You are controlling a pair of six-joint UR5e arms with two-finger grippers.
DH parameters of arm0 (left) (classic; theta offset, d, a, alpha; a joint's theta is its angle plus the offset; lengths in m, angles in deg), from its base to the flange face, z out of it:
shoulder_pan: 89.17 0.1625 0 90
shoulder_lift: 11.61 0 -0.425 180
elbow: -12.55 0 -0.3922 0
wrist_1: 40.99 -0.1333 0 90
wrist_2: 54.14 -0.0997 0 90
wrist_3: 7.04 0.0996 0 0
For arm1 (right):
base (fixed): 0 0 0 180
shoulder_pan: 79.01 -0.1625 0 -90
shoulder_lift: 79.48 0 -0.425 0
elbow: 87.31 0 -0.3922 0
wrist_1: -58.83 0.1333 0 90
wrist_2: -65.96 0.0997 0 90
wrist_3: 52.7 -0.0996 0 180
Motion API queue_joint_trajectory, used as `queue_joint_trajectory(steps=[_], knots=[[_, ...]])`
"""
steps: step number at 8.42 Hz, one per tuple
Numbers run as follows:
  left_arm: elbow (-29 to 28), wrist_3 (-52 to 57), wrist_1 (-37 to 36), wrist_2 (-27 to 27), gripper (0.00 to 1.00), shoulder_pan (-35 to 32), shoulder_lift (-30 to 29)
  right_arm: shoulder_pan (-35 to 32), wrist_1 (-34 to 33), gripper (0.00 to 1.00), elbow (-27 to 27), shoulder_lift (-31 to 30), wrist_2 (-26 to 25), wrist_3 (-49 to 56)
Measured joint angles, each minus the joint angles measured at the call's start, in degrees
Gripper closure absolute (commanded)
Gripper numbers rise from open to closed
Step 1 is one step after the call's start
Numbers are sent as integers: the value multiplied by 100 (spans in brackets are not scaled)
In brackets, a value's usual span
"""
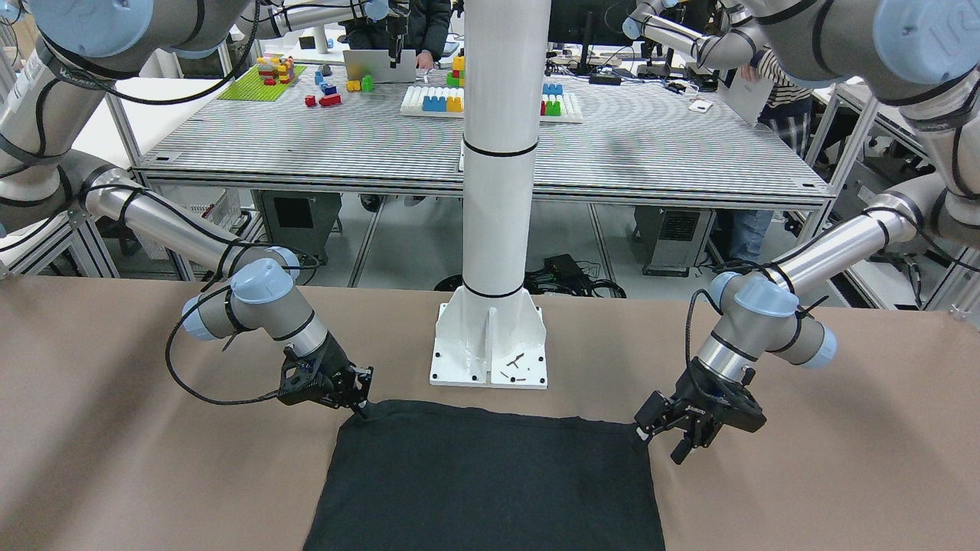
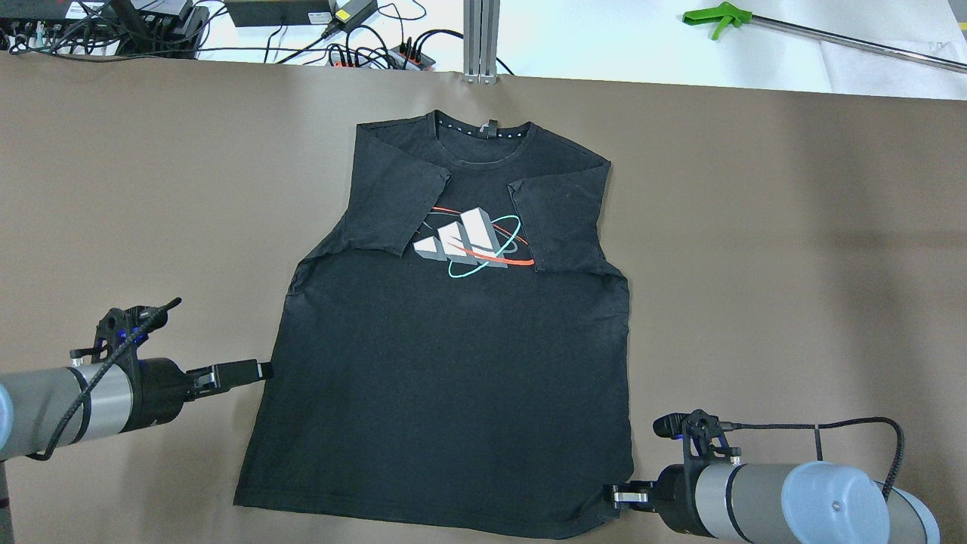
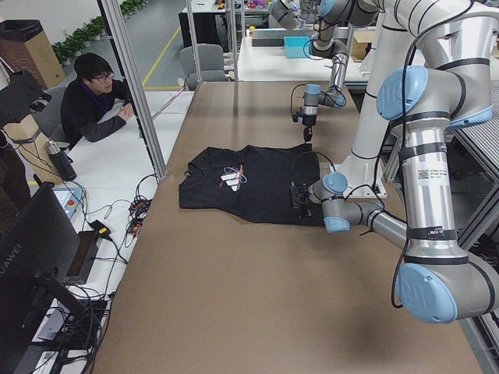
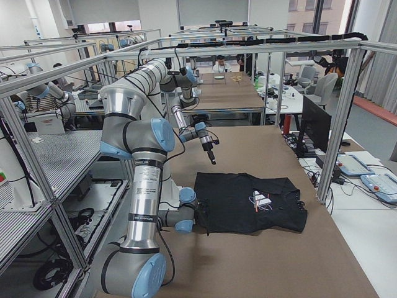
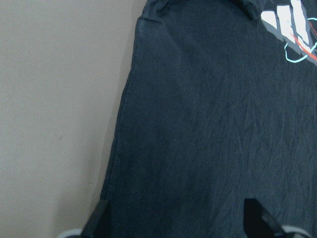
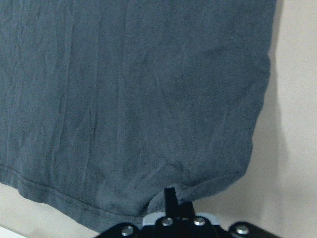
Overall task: Fold clothes
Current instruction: 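Lower the left gripper to the other hem corner and grasp both corners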
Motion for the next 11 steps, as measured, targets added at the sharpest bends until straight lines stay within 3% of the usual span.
queue_joint_trajectory(steps=[3,8,9,10,11], knots=[[-6,-230,-12,-907,6,899,149,-48,0,100,-13,22,-6,48],[-180,-403,-7,-1550,8,1597,347,-64,0,100,-20,38,-24,59],[-295,-413,-6,-1604,20,1650,318,-72,0,100,-20,39,-27,59],[-378,-415,-4,-1642,41,1672,296,-71,0,100,-20,45,-28,59],[-430,-414,-1,-1736,55,1698,283,-70,0,100,-24,70,-29,60]])
